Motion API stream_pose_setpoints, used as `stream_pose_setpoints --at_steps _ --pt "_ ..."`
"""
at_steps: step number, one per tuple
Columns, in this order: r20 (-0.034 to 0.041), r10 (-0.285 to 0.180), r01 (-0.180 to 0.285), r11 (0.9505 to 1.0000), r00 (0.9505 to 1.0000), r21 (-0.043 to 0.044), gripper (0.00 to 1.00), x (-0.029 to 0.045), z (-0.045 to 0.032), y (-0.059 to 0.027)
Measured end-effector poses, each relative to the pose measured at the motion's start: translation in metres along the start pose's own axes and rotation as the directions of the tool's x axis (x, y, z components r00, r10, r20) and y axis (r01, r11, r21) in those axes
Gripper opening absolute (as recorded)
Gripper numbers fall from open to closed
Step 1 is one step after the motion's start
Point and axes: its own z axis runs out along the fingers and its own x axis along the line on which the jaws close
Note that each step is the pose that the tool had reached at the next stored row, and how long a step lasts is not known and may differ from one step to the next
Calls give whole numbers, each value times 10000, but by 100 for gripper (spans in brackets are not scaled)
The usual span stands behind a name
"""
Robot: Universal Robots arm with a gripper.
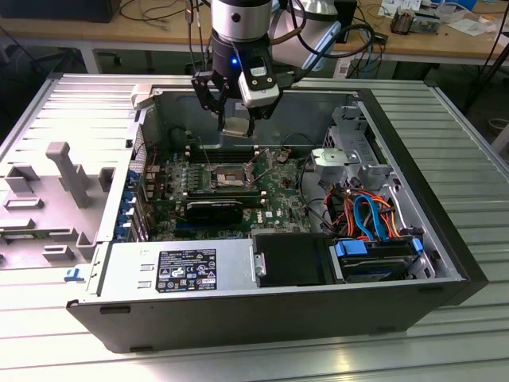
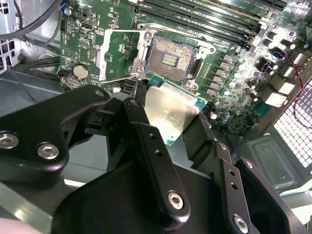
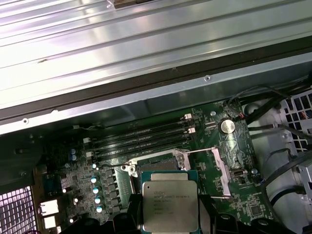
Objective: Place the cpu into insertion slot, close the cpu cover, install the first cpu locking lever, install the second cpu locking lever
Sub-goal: 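Place the cpu into insertion slot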
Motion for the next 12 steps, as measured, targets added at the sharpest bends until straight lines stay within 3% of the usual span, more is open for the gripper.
stream_pose_setpoints --at_steps 12 --pt "16 172 -172 9999 9999 -4 55 0 0 0"
